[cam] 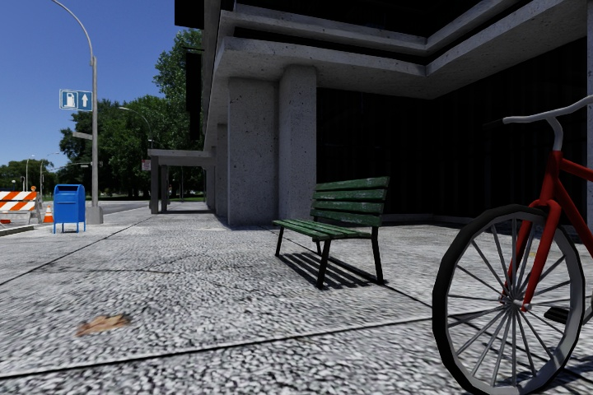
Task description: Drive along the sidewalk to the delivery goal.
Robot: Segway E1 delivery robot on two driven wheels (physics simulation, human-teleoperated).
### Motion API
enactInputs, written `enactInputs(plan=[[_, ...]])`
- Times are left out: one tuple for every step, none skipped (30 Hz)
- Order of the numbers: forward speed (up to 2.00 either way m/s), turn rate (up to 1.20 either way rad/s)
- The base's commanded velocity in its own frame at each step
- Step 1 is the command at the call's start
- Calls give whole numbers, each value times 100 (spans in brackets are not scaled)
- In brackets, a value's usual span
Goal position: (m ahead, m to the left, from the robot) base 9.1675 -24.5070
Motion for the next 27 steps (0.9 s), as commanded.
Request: enactInputs(plan=[[0, 0], [0, 0], [0, 0], [0, 0], [0, 0], [0, 0], [0, 0], [0, 0], [0, 0], [0, 0], [0, 0], [0, 0], [0, 0], [0, 0], [0, 0], [0, 0], [0, 0], [0, 0], [0, 0], [0, 0], [0, 0], [0, 0], [0, 0], [0, 0], [0, 0], [0, 0], [0, 0]])
